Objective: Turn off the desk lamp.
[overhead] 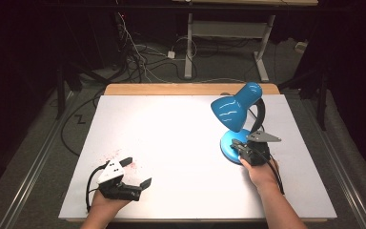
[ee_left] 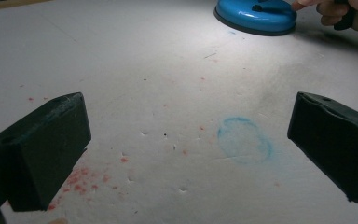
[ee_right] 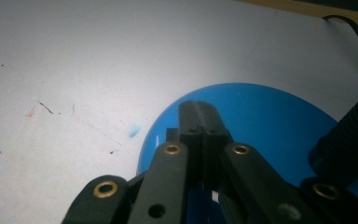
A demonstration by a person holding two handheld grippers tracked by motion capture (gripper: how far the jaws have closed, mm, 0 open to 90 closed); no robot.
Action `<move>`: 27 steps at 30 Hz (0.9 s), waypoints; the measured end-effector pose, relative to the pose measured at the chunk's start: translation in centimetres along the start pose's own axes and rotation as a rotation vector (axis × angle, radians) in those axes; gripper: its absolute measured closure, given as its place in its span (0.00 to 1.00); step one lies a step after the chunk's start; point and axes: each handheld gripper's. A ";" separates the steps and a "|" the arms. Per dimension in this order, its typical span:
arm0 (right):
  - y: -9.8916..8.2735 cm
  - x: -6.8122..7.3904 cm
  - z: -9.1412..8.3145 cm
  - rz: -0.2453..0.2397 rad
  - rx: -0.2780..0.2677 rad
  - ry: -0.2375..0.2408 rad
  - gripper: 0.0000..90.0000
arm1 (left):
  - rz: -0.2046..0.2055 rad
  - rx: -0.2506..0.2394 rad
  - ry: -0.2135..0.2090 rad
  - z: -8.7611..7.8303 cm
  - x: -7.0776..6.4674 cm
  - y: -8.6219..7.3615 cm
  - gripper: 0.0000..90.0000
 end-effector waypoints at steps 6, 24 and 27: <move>-0.2 -0.1 0.3 0.014 0.016 0.000 1.00 | -0.002 0.000 0.001 0.0 0.0 0.0 0.00; -0.2 0.0 0.4 0.014 0.032 -0.002 1.00 | -0.006 -0.002 -0.006 -0.1 0.0 0.0 0.00; -0.1 0.0 0.4 0.013 0.036 -0.002 1.00 | -0.006 -0.002 -0.006 -0.1 0.0 0.0 0.00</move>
Point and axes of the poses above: each handheld gripper's, and its own axes: z roughly forward along the jaws, y roughly out of its top, x roughly to its left, and after that the axes turned 14 degrees about x, right-handed
